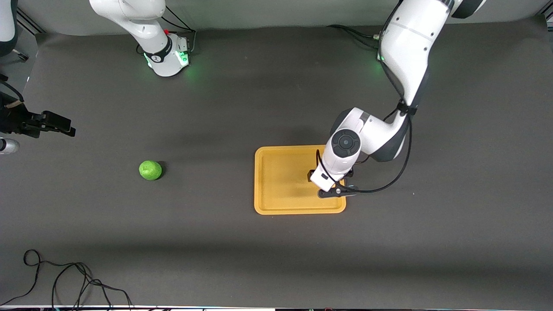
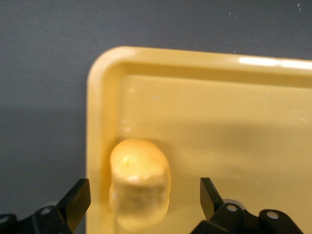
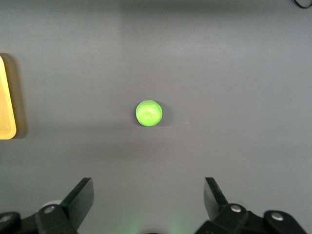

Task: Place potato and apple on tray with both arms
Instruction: 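Open the left gripper to release the potato and withdraw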

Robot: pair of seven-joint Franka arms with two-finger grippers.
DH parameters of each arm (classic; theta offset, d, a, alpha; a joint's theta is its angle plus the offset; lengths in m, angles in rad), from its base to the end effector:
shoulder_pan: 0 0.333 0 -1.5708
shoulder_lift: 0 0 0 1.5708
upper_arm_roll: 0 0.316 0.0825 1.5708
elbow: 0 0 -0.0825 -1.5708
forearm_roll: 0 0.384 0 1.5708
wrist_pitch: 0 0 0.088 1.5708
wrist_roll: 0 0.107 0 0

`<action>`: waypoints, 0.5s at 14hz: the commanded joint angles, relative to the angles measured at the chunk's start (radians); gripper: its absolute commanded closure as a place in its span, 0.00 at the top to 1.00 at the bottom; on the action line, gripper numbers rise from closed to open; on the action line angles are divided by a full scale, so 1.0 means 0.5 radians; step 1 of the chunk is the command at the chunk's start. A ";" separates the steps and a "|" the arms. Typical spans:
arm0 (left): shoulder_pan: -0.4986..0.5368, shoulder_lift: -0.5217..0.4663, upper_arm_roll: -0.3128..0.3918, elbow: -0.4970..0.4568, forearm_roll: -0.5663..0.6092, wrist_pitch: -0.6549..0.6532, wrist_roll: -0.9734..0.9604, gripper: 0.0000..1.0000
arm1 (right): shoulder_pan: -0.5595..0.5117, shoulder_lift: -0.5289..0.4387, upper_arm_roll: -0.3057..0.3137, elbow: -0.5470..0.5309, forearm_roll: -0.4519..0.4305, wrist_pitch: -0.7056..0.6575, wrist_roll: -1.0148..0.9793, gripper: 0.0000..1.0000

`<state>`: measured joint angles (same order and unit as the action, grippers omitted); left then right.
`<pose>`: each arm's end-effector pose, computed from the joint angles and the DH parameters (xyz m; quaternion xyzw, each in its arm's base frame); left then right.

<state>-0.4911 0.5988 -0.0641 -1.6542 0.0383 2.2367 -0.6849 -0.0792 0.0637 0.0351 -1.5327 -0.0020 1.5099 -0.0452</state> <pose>0.5833 -0.3546 0.2617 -0.9983 -0.0583 0.0079 0.0018 0.5663 -0.0259 0.6016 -0.9991 -0.0005 0.0432 0.0021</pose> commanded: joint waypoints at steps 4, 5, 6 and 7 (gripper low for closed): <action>0.294 -0.488 0.054 0.056 0.034 -0.549 0.228 1.00 | 0.128 -0.219 -0.009 -0.262 0.010 0.127 0.035 1.00; 0.353 -0.537 0.061 0.050 0.046 -0.604 0.283 1.00 | 0.128 -0.280 -0.009 -0.364 0.013 0.176 0.035 1.00; 0.447 -0.596 0.061 0.026 0.086 -0.626 0.345 1.00 | 0.128 -0.320 -0.009 -0.447 0.010 0.219 0.035 1.00; 0.530 -0.678 0.061 -0.047 0.113 -0.617 0.451 1.00 | 0.128 -0.339 -0.009 -0.502 0.013 0.262 0.035 1.00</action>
<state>-0.2880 0.3335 -0.0272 -1.6047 0.0671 1.9316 -0.5312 -0.0152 -0.0305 0.0347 -1.6639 -0.0015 1.5764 -0.0386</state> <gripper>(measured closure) 0.000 0.000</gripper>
